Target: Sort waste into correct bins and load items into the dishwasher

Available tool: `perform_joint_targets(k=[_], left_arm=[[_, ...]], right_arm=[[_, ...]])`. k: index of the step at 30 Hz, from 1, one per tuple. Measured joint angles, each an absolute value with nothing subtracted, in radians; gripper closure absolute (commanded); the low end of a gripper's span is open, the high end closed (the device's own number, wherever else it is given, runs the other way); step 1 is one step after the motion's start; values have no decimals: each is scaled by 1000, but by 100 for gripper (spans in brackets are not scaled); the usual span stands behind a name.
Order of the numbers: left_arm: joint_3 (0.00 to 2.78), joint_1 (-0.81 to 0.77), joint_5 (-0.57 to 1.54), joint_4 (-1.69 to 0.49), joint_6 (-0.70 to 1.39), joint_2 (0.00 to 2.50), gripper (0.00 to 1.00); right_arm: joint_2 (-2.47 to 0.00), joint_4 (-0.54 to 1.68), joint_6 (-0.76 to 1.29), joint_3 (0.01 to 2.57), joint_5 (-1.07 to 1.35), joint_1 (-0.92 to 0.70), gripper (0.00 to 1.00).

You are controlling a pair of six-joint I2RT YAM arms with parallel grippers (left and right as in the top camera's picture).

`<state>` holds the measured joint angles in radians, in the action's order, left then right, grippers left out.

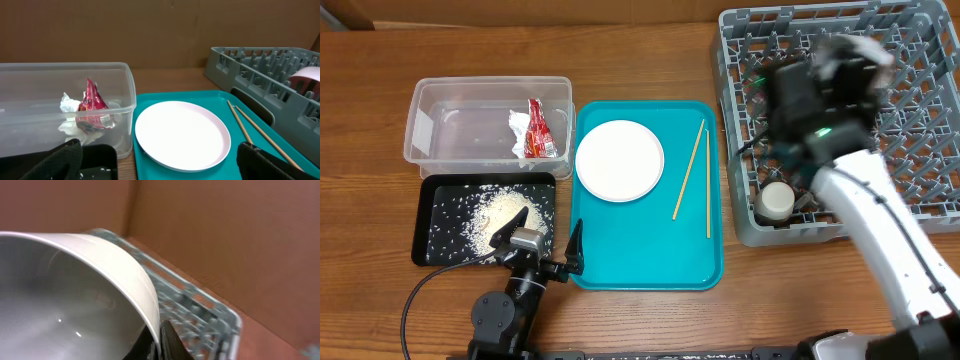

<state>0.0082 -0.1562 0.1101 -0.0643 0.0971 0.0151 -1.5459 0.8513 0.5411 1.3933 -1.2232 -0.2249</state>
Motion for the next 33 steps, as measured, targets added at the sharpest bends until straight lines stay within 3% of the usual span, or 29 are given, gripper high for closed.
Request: perform_joint_targets(k=[3, 11, 33], left_arm=[[8, -156, 110, -64, 97, 15, 0], [8, -156, 110, -64, 97, 15, 0], [8, -156, 110, -64, 97, 15, 0]], right_arm=[[-1583, 840, 518, 1393, -1146, -89, 96], [-1711, 838, 485, 1393, -1023, 78, 96], [-1836, 839, 440, 1392, -1092, 5, 96]])
